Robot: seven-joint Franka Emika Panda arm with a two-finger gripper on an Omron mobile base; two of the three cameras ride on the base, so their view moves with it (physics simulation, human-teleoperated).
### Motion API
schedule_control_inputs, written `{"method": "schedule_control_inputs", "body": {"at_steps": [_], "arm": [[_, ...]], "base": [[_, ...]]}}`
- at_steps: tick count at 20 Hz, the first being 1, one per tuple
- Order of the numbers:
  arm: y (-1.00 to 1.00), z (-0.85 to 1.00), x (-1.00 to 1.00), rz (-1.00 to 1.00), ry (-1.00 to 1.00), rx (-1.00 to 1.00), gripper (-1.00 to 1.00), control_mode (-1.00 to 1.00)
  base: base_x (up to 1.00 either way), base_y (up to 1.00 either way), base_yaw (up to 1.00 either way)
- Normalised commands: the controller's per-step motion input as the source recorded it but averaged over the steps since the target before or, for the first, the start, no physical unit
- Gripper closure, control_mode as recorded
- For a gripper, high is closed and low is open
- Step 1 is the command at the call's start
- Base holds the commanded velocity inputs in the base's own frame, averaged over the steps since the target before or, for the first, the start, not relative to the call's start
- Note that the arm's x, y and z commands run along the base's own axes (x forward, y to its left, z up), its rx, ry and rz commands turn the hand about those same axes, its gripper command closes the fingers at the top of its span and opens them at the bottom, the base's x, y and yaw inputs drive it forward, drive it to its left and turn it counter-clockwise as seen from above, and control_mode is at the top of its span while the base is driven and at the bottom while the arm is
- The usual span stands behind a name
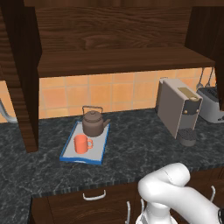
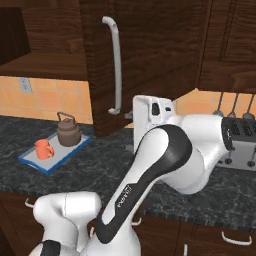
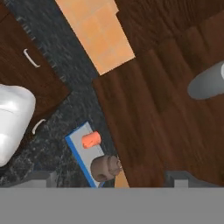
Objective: Pick the kettle from the counter and place it on the tray. Then pick the mug from the cabinet and place it on the tray. Then close the cabinet doors.
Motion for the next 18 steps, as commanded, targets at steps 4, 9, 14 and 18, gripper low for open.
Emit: {"method": "schedule_control_inputs", "body": {"at_steps": [4, 9, 14, 18], "arm": [[0.55, 0.0, 0.7, 0.0, 0.0, -0.21, -1.0, -1.0], [0.49, 0.0, 0.69, 0.0, 0.0, -0.13, -1.0, -1.0], [0.39, -0.07, 0.64, 0.0, 0.01, -0.01, -1.0, -1.0], [0.43, -0.21, 0.6, 0.0, -0.04, -0.01, -1.0, -1.0]], "base": [[0.0, 0.0, 0.0], [0.0, 0.0, 0.0], [0.0, 0.0, 0.0], [0.0, 0.0, 0.0]]}}
